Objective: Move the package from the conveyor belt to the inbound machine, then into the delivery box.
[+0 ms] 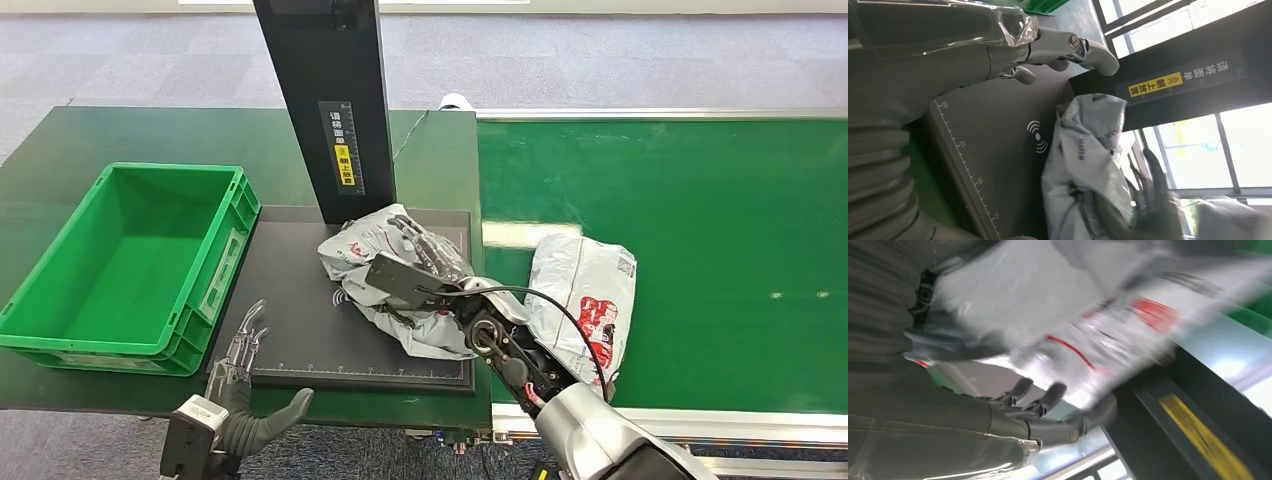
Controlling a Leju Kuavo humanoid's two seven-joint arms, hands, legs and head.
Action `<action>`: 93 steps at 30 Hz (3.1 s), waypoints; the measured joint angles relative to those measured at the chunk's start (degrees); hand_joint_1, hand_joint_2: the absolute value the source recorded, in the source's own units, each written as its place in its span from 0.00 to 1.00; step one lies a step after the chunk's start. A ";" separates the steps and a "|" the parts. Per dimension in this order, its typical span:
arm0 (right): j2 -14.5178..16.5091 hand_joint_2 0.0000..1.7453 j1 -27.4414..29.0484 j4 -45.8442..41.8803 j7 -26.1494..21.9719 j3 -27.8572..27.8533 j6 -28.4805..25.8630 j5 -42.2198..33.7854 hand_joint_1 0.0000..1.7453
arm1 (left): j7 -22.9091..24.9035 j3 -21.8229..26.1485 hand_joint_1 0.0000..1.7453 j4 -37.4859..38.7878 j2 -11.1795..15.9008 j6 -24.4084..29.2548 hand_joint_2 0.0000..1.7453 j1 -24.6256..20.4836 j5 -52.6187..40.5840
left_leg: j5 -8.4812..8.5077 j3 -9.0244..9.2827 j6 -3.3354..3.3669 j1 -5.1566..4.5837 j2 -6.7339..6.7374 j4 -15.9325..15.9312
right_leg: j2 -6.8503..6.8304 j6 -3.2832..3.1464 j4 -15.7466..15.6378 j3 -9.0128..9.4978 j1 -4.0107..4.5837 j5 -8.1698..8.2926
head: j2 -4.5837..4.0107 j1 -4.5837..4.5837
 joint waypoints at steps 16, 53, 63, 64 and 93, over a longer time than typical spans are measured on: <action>-1.31 1.00 10.90 -20.20 -12.13 -17.66 17.11 -36.68 0.00 | -1.96 -0.10 0.00 0.40 0.15 -0.22 1.00 0.24 0.56 | -0.02 0.00 0.00 0.00 0.02 0.00 | -0.01 0.00 -0.01 -0.01 0.00 0.00 | 0.00 -0.01; -0.02 1.00 17.44 -25.66 -13.05 -24.15 21.65 -45.55 0.00 | 9.61 -12.83 0.00 26.74 1.98 18.44 1.00 -28.01 -36.00 | 0.20 -0.09 0.06 -0.07 -0.09 0.04 | -0.16 0.06 -0.02 -0.08 -0.07 0.20 | 0.00 -0.02; 1.01 1.00 17.29 -23.64 -12.62 -25.84 22.55 -48.61 0.00 | 13.46 -22.04 0.00 29.22 0.87 18.85 1.00 -30.60 -40.76 | 0.20 -0.19 0.06 -0.08 -0.10 0.04 | -0.17 0.06 -0.02 -0.15 -0.08 0.19 | 0.00 -0.03; 1.02 1.00 17.29 -23.45 -12.53 -26.09 22.59 -49.05 0.00 | 13.67 -22.81 0.00 29.25 0.90 18.17 1.00 -30.66 -40.90 | 0.20 -0.19 0.06 -0.08 -0.10 0.04 | -0.17 0.06 -0.02 -0.15 -0.08 0.19 | 0.00 -0.02; 1.64 1.00 18.39 -24.47 -11.72 -25.01 25.02 -51.00 0.00 | 15.22 -29.94 0.99 52.54 1.64 15.97 1.00 -39.13 -44.84 | 0.20 0.29 0.07 -0.09 -0.32 -0.03 | -0.34 0.06 -0.04 0.53 -0.09 0.16 | 0.00 -0.01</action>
